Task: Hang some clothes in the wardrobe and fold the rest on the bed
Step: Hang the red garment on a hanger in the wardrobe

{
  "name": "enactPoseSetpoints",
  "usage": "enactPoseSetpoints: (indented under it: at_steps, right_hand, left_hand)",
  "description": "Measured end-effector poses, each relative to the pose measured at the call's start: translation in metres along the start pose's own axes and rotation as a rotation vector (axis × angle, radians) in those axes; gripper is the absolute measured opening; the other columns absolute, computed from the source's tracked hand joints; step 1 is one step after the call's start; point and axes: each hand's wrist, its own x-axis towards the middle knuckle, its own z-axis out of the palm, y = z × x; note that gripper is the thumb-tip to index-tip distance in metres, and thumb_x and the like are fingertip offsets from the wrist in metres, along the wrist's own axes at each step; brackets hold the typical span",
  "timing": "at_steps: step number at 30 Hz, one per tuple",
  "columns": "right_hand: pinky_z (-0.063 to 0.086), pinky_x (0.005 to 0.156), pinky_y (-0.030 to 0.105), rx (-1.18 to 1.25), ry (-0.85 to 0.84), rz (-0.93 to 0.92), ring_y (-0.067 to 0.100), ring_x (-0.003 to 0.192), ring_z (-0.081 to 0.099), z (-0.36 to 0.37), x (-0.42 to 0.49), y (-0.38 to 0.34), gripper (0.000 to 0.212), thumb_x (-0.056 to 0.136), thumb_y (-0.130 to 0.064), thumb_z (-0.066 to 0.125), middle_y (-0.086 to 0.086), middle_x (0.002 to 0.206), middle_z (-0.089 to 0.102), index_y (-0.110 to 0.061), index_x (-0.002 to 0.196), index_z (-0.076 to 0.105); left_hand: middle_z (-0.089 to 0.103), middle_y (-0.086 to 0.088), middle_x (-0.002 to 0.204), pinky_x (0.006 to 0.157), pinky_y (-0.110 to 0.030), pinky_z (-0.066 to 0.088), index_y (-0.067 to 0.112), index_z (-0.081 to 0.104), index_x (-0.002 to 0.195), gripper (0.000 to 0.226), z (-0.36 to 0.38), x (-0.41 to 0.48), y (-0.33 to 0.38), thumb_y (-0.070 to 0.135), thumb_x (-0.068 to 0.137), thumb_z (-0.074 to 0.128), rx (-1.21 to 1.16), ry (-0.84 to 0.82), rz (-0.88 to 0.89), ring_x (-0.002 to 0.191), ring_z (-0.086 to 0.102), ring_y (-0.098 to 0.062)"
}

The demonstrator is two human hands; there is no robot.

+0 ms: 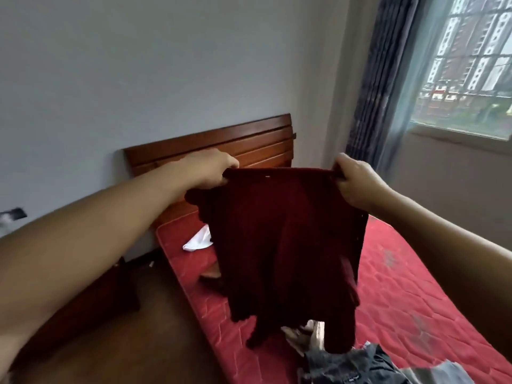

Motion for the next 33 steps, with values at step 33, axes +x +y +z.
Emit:
enactPoseSetpoints:
  at_steps: [33]
  right_hand:
    - [0.052, 0.066, 0.046, -0.025, -0.346, -0.802, 0.041, 0.079, 0.063, 0.302, 0.093, -0.527, 0.045, 0.094, -0.027, 0.055, 0.013, 0.085, 0.060, -0.028, 0.131, 0.028]
  left_hand:
    - [0.059, 0.004, 0.083, 0.069, -0.034, 0.044, 0.036, 0.047, 0.085, 0.017, 0.038, -0.503, -0.383, 0.041, 0.097, 0.057, -0.136, 0.188, -0.870, 0.081, 0.057, -0.023]
